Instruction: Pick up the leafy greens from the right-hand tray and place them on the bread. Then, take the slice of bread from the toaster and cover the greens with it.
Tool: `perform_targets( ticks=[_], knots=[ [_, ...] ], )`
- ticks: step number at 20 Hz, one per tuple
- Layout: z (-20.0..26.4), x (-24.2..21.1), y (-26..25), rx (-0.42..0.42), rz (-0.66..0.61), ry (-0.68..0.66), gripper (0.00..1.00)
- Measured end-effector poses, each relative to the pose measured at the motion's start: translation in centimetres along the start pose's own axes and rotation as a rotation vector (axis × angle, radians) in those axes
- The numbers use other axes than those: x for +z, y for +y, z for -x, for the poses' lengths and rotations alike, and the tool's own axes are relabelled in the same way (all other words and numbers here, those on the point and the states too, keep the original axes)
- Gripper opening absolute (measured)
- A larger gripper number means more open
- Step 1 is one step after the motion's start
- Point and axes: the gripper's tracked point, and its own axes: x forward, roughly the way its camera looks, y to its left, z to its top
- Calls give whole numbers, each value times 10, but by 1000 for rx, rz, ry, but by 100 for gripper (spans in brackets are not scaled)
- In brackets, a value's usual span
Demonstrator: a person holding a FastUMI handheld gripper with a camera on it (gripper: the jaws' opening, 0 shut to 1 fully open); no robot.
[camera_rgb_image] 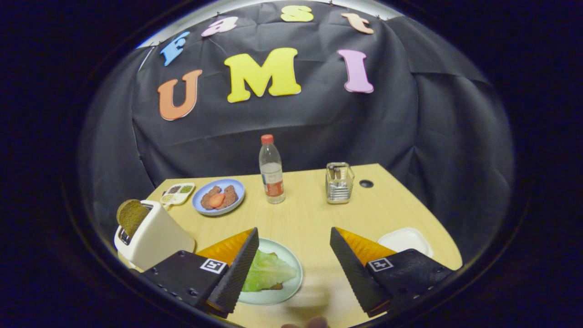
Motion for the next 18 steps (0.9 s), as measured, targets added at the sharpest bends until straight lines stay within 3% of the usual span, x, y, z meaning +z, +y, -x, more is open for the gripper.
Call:
perform_targets(
  ticks=[7,13,18],
  knots=[
    [73,62,48,28,29,-138,96],
    [95,70,133,112,82,-158,96],
    [101,59,219,202,31,-122,96]
  ],
)
